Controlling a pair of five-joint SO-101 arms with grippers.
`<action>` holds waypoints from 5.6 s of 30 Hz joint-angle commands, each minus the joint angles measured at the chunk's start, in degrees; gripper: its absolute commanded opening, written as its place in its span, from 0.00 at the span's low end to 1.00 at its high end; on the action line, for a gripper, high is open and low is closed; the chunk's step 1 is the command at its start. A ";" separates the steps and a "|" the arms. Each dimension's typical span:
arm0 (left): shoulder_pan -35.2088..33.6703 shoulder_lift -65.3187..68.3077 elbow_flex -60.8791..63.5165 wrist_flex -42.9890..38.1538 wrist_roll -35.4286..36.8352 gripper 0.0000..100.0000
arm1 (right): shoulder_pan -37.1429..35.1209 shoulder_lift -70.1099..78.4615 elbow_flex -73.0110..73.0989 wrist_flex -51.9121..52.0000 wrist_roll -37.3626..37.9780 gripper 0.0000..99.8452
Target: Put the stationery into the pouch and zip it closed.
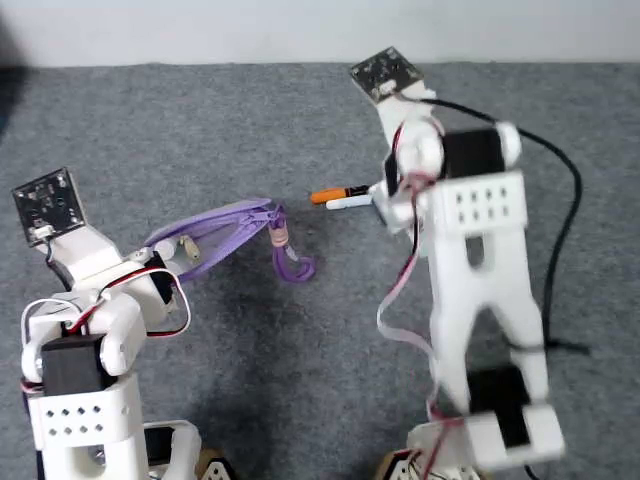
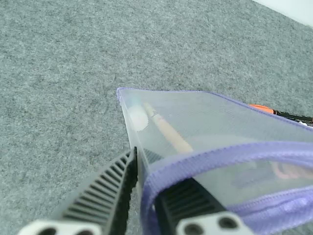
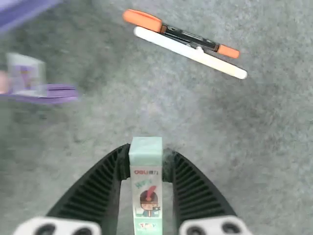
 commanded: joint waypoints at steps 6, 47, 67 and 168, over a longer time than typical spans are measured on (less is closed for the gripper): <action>-0.53 -0.09 -0.22 -0.26 0.62 0.01 | -16.04 -26.24 17.05 -6.02 -13.98 0.01; -0.53 -0.09 -0.13 -0.26 0.62 0.01 | -37.58 -36.09 65.58 -97.63 -15.56 0.01; -0.53 -0.09 -0.13 -0.26 0.62 0.01 | -33.89 -38.20 62.77 -81.27 -15.21 0.14; -2.02 -8.09 0.22 -1.41 0.70 0.01 | -3.30 49.98 -18.55 -15.08 25.58 0.01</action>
